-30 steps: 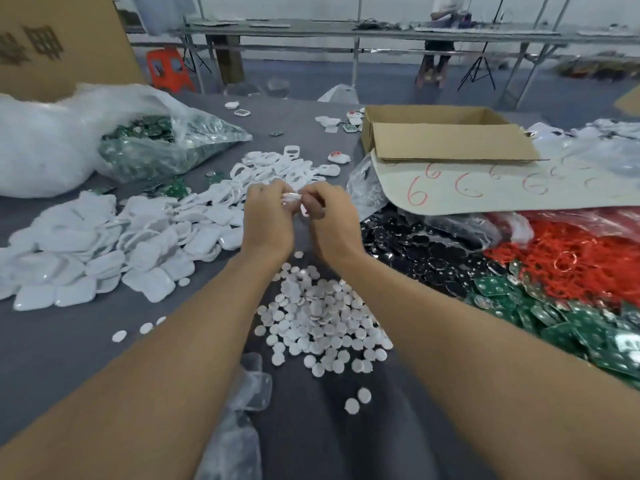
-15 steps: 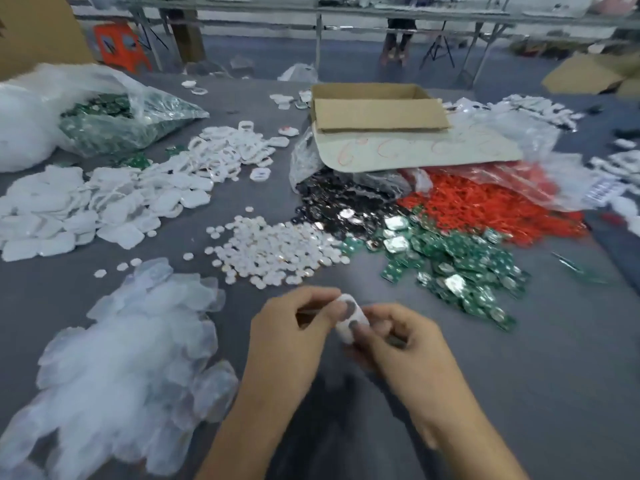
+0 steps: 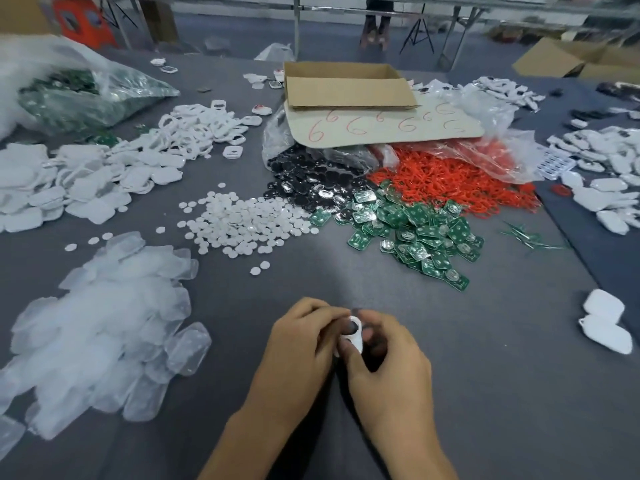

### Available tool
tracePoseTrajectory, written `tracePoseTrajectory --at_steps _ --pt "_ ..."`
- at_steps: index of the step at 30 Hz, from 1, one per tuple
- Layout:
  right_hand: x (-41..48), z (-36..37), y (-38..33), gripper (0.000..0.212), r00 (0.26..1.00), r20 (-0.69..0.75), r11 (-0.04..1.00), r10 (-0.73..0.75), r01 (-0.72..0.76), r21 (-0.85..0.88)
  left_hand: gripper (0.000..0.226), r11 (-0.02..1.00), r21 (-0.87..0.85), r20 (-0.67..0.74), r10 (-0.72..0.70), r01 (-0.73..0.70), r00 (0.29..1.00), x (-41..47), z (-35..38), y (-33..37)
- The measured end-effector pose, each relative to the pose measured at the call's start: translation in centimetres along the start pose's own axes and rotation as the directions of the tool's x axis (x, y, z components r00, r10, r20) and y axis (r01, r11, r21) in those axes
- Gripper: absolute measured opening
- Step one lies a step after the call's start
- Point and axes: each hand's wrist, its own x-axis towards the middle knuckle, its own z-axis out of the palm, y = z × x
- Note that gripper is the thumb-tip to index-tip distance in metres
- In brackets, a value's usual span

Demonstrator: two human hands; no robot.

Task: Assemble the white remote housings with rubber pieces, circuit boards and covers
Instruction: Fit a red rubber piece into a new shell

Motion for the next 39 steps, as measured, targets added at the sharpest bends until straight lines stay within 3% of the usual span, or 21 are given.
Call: tracePoseTrajectory --at_steps 5,7,10,13,17,20,23,27,32,35,37,39 --pt "0.0 0.3 0.2 0.031 0.996 0.01 0.996 -0.083 0.084 -0.036 0.015 0.998 -0.013 -0.017 -0.062 0.062 0.998 0.1 -0.1 -0.2" --pt "1.1 -0.6 0.5 0.029 0.989 -0.086 0.992 -0.123 0.126 0.026 0.016 0.998 0.03 -0.119 -0.058 0.062 0.991 0.7 0.1 0.1" --pt "4.5 -2.6 0.2 0.023 0.951 -0.26 0.983 -0.166 0.179 0.028 0.011 0.998 0.041 -0.237 0.06 -0.052 0.97 3.4 1.5 2.3" --pt "9.3 -4.2 -0.4 0.016 0.95 -0.279 0.989 -0.14 0.149 0.012 0.013 0.988 0.046 -0.166 0.152 -0.146 0.974 8.1 4.5 4.9" --pt "16.1 -5.4 -1.3 0.019 0.944 -0.307 0.992 -0.122 0.109 -0.058 0.021 0.992 0.067 0.01 0.105 -0.106 0.994 15.2 8.0 6.0" --pt "21.3 -5.9 -1.8 0.027 0.939 -0.317 0.979 -0.131 0.073 -0.19 0.029 0.956 0.283 0.01 0.079 -0.078 0.997 19.8 9.7 6.1" --pt "25.9 -6.2 -2.2 0.032 0.972 -0.204 0.915 -0.114 0.023 -0.402 0.028 0.851 0.519 0.07 0.044 -0.074 0.997 22.8 11.3 6.4" --pt "29.4 -6.0 -1.8 0.029 0.997 -0.065 0.873 -0.03 -0.006 -0.488 0.027 0.756 0.644 0.204 -0.024 -0.115 0.979 25.3 12.7 6.0" --pt "30.3 -5.6 0.5 0.015 0.988 -0.147 0.951 -0.047 -0.001 -0.31 0.014 0.797 0.583 0.185 0.063 -0.161 0.981 26.8 13.2 4.3" --pt "30.9 -6.2 0.5 0.033 0.98 -0.192 0.978 -0.057 0.016 -0.208 0.016 0.847 0.5 0.165 0.111 -0.18 0.98 27.5 13.0 3.5" --pt "30.7 -7.0 -0.7 0.032 0.975 -0.2 0.985 -0.098 0.067 -0.156 0.021 0.916 0.364 0.145 0.12 -0.166 0.982 27.7 12.7 3.6" --pt "30.2 -8.1 -2.1 0.021 0.971 -0.176 0.983 -0.159 0.14 -0.116 0.022 0.988 0.084 0.116 0.118 -0.128 0.986 27.8 11.8 4.1"
